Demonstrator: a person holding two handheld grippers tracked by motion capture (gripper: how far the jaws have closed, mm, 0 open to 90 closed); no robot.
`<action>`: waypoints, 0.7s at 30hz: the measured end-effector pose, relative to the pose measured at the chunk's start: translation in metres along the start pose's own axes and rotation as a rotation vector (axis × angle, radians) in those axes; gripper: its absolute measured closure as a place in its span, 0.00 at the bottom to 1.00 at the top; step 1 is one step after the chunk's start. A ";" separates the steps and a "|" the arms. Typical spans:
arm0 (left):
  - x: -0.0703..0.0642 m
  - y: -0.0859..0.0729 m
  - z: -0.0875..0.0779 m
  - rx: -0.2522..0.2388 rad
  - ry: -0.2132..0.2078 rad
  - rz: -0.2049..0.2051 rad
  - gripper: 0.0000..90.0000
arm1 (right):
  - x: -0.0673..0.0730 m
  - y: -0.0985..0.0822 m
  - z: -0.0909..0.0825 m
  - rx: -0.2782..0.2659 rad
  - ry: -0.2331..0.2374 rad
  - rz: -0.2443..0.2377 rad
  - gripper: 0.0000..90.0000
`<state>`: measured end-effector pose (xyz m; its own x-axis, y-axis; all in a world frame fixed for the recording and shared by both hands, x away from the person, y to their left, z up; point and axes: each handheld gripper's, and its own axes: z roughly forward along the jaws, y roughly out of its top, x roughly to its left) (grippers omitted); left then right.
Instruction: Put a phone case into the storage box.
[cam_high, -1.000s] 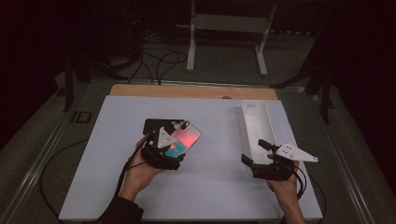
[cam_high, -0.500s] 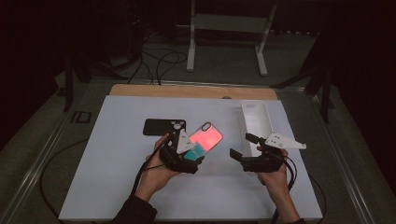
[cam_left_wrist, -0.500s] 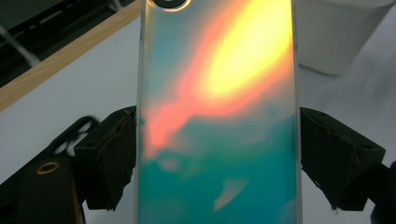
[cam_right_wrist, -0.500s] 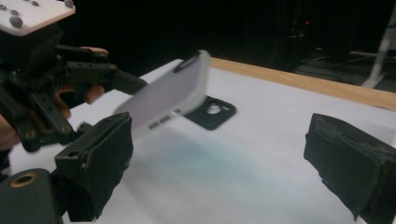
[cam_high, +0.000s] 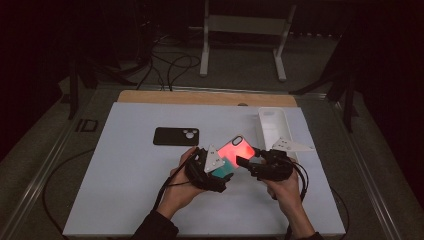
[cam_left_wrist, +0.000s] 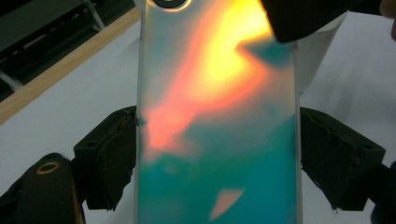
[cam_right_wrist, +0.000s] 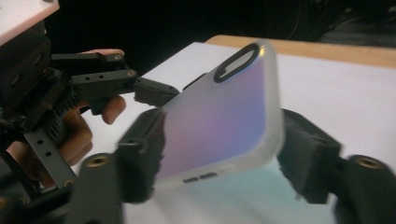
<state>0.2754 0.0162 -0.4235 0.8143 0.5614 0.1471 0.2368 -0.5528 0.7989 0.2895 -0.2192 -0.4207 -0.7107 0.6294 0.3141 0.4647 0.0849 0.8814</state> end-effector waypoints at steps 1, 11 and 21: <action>-0.001 0.000 0.000 -0.001 -0.001 0.000 0.19 | 0.000 0.000 0.001 0.005 0.011 0.009 0.46; -0.004 0.001 0.000 -0.019 -0.008 -0.010 0.19 | 0.004 -0.002 0.014 0.044 0.061 0.081 0.70; -0.005 -0.004 0.001 -0.009 -0.009 -0.016 0.19 | 0.013 0.000 0.018 0.045 0.103 0.091 0.90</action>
<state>0.2714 0.0150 -0.4280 0.8149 0.5651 0.1289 0.2454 -0.5379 0.8065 0.2900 -0.1974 -0.4233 -0.7139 0.5538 0.4286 0.5514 0.0673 0.8315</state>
